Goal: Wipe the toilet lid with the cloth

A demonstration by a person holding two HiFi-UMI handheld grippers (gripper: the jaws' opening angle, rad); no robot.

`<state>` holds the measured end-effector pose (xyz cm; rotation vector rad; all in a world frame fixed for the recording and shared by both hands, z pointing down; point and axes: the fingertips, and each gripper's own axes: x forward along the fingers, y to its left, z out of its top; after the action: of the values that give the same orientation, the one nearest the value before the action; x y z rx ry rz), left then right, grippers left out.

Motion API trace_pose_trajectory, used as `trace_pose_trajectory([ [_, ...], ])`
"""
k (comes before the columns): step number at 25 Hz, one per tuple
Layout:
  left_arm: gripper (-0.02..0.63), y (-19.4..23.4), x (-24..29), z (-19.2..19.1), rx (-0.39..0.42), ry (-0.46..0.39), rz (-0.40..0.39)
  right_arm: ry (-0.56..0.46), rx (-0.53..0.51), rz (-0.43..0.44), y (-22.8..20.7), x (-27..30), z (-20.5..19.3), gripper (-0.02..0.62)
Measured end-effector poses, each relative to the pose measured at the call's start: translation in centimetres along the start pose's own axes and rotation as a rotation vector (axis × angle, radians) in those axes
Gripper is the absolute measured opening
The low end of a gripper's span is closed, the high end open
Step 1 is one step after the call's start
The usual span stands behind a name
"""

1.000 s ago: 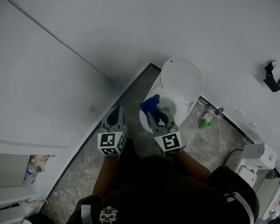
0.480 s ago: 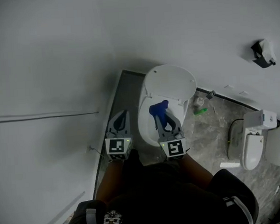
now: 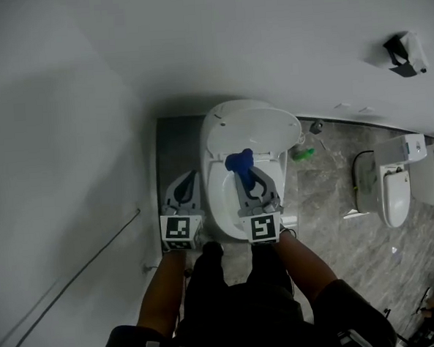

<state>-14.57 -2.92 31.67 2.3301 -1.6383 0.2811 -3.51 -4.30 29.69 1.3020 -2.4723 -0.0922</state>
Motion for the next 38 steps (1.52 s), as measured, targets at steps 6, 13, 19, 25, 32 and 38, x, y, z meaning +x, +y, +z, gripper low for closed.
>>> trace_pose_trajectory([
  [6,0.009,2.3,6.3,-3.7,0.013,0.03,0.01,0.026,0.042,-0.065,-2.6,8.0,-4.9,0.073],
  [13,0.009,3.8,12.3,-5.8,0.003,0.014,0.032,0.002,0.046,-0.098,-4.3,14.3,-7.4,0.072],
  [19,0.009,3.3,14.9,-6.7,0.006,0.007,0.029,-0.016,0.031,-0.116,-6.1,16.5,-8.1,0.072],
  [25,0.009,2.0,15.8,-7.4,0.015,0.001,0.04,-0.026,0.02,-0.167,-8.0,15.9,-9.2,0.074],
  [32,0.009,1.2,16.2,-8.3,0.022,0.022,0.027,0.012,0.055,-0.311,-14.3,13.1,-12.0,0.074],
  [38,0.009,-0.5,16.5,-8.6,0.023,0.027,0.014,0.058,0.056,-0.428,-19.5,10.0,-14.6,0.074],
])
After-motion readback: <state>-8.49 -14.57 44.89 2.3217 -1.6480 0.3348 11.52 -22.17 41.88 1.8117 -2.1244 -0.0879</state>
